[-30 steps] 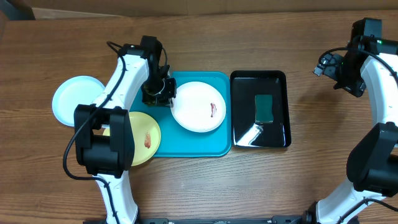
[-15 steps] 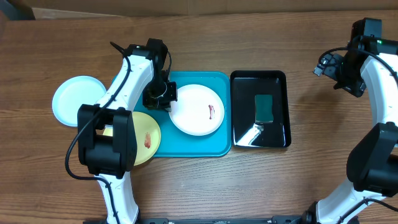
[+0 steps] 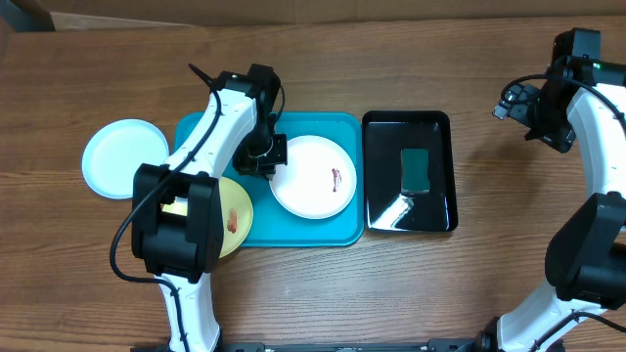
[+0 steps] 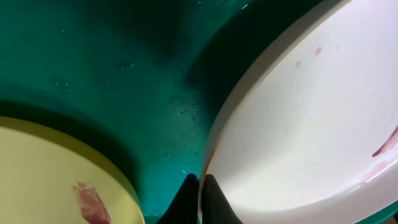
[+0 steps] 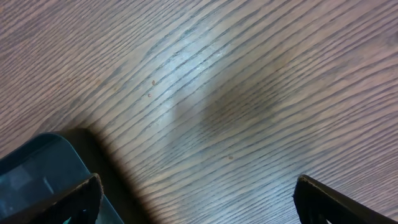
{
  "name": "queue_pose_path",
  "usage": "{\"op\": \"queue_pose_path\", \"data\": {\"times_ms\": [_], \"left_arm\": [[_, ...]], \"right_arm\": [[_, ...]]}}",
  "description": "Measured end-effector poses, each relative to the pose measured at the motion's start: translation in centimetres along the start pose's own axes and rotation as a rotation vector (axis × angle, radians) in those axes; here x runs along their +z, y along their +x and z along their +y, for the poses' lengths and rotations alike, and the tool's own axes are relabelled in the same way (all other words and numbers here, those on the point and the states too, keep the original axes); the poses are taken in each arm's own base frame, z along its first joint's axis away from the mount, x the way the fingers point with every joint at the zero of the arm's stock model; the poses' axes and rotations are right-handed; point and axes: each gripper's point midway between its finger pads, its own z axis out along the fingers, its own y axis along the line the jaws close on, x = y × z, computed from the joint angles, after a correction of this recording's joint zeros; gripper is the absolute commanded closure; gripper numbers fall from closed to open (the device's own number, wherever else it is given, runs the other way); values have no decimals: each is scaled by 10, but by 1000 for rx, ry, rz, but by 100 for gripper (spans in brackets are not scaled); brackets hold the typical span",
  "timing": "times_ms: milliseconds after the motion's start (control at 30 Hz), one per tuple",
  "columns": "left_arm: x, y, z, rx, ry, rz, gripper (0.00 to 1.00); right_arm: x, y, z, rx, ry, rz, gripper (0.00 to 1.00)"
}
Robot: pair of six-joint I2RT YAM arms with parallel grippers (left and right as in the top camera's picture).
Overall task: Clean dirty plates on tray and stack at the side
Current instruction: 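Hold the white plate steady on the tray with the left gripper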
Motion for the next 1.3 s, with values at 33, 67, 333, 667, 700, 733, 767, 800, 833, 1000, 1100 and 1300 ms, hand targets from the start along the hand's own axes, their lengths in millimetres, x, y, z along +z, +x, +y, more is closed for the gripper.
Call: {"op": "queue_pose_path", "data": {"times_ms": [33, 67, 333, 667, 700, 733, 767, 800, 833, 1000, 1100, 1300], "left_arm": [[0, 0, 1, -2, -3, -1, 96], [0, 0, 1, -3, -5, -2, 96], [0, 3, 5, -5, -28, 9, 91], [0, 3, 8, -20, -46, 8, 73], [0, 4, 9, -21, -51, 14, 73], [0, 6, 10, -23, -53, 19, 72], [0, 8, 11, -24, -57, 29, 72], [0, 11, 12, -25, -60, 39, 72], [0, 12, 12, -25, -62, 43, 72], [-5, 12, 12, -24, -57, 31, 71], [-18, 10, 10, -21, -43, -12, 63], [-31, 1, 5, -12, -19, -92, 66]], "right_arm": [[0, 0, 0, 0, 0, 0, 0], [0, 0, 0, 0, 0, 0, 0], [0, 0, 0, -1, 0, 0, 0], [0, 0, 0, 0, 0, 0, 0], [0, 0, 0, 0, 0, 0, 0], [0, 0, 0, -1, 0, 0, 0], [0, 0, 0, -1, 0, 0, 0], [0, 0, 0, -1, 0, 0, 0], [0, 0, 0, 0, 0, 0, 0], [0, 0, 0, 0, 0, 0, 0], [0, 0, 0, -1, 0, 0, 0], [0, 0, 0, 0, 0, -1, 0]]}}
